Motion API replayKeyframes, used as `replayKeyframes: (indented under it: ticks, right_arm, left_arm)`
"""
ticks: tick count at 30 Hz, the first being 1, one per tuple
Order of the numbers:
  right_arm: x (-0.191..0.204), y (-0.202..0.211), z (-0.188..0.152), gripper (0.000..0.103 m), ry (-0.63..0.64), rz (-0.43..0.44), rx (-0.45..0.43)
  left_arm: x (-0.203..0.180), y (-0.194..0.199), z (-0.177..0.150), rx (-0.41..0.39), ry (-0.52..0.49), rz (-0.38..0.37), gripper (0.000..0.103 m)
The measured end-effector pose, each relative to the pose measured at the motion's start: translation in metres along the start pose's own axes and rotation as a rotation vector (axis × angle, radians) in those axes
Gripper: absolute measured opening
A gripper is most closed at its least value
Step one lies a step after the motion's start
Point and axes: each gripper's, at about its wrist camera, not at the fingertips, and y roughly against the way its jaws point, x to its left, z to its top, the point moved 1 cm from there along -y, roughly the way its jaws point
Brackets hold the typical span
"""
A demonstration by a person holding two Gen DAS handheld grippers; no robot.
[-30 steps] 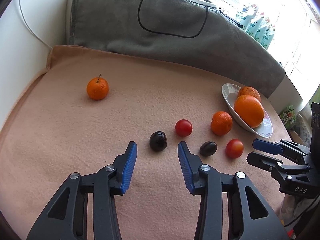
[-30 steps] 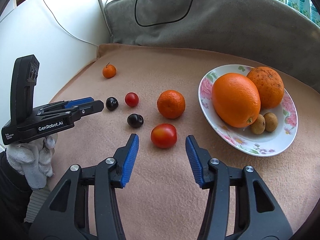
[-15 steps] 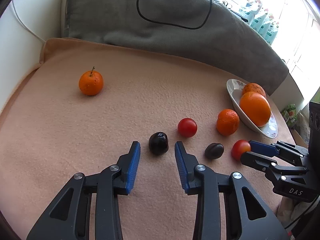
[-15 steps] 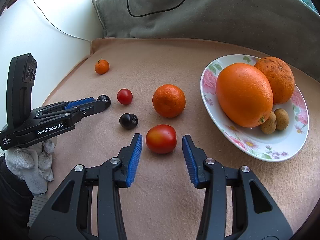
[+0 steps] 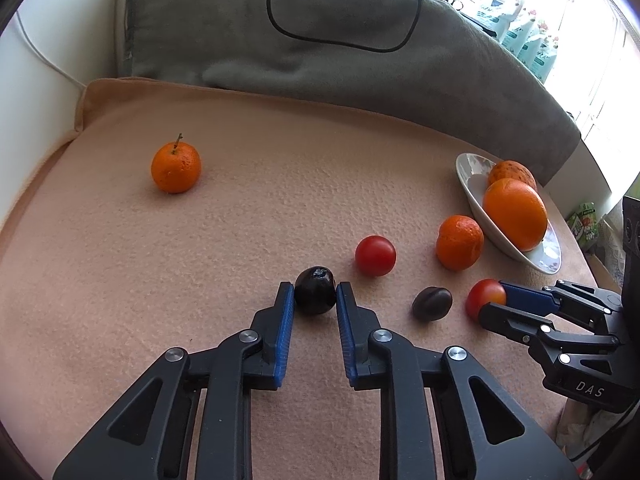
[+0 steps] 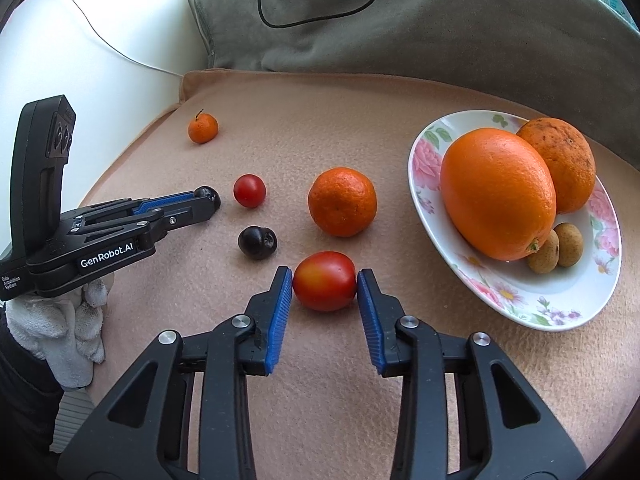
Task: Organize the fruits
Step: 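Grasp the red cherry tomato with the right tool while the left tool grasps a dark plum, then carry the tomato into the bowl and open the right tool while the left tool drops the plum there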
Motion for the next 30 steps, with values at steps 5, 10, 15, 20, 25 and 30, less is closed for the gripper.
replayKeyframes:
  ticks: [5, 10, 15, 20, 25, 30]
  right_arm:
    - [0.000, 0.000, 0.000, 0.035, -0.010, 0.003, -0.005]
    - [-0.002, 0.004, -0.003, 0.035, -0.027, 0.011, -0.015]
    - [-0.004, 0.016, -0.006, 0.035, -0.036, 0.022, -0.035]
    - [-0.011, 0.035, -0.010, 0.035, -0.056, 0.036, -0.066]
    - [-0.025, 0.058, -0.017, 0.035, -0.091, 0.031, -0.101]
    - [-0.042, 0.079, -0.023, 0.035, -0.121, -0.006, -0.137]
  left_arm:
    - [-0.001, 0.001, -0.003, -0.008, 0.000, 0.001, 0.019]
    - [0.000, 0.008, -0.004, -0.021, 0.007, -0.008, 0.019]
    - [-0.004, 0.018, -0.002, -0.038, 0.007, -0.024, 0.019]
    - [-0.016, 0.028, 0.002, -0.061, -0.007, -0.051, 0.019]
    - [-0.036, 0.032, 0.007, -0.074, -0.037, -0.088, 0.019]
    - [-0.059, 0.027, 0.015, -0.077, -0.076, -0.124, 0.019]
